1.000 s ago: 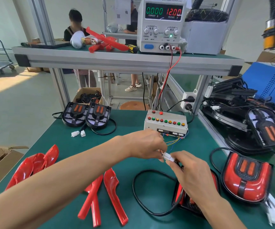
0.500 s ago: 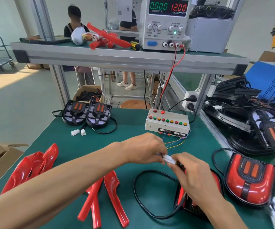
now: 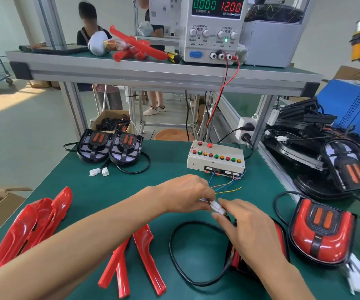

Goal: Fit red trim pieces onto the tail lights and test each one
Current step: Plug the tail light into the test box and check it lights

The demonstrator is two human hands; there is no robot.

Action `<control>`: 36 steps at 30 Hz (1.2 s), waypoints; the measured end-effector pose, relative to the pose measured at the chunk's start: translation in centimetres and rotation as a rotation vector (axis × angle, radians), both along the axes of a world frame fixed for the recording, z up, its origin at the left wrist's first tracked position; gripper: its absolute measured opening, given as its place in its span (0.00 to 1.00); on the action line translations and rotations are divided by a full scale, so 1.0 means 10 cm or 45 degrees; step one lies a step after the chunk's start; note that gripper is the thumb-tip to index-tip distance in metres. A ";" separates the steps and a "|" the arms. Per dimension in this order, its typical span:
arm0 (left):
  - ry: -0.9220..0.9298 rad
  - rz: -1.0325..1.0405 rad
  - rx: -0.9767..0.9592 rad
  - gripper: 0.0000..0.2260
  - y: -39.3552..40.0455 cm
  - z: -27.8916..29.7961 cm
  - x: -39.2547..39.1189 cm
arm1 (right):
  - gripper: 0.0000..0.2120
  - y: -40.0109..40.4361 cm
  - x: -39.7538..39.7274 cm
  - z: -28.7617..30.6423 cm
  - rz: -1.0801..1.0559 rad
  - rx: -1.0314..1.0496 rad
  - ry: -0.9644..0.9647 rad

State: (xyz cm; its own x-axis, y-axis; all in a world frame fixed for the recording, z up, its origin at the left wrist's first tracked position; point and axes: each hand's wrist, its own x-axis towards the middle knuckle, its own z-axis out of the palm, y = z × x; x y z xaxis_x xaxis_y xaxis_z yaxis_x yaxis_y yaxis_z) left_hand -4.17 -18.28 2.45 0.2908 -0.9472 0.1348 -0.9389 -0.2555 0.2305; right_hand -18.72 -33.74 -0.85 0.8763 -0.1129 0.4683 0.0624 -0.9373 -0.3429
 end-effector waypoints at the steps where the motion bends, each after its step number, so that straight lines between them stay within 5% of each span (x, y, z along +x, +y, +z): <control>1: -0.011 0.011 0.026 0.10 0.00 -0.02 0.01 | 0.12 -0.02 -0.06 0.01 -0.038 -0.005 -0.021; 4: -0.068 0.039 0.072 0.10 0.02 -0.09 0.04 | 0.15 -0.25 -0.42 -0.01 -0.393 0.206 -0.115; 8: -0.134 0.033 0.202 0.11 0.04 -0.17 0.06 | 0.16 -0.55 -0.93 -0.16 -0.970 0.647 0.328; 16: -0.341 0.100 0.491 0.10 -0.07 -0.22 -0.07 | 0.24 -0.55 -0.86 -0.27 -0.519 1.622 0.575; 25: -0.184 0.179 0.450 0.13 -0.12 -0.29 -0.03 | 0.18 -0.44 -0.68 -0.41 -0.294 1.380 0.069; 31: 0.162 0.248 0.260 0.21 -0.12 -0.17 0.05 | 0.20 -0.32 -0.45 -0.47 -0.219 1.385 0.018; 36: 0.313 0.558 -0.345 0.12 -0.19 -0.12 0.30 | 0.22 -0.35 -0.40 -0.62 -0.269 1.275 0.051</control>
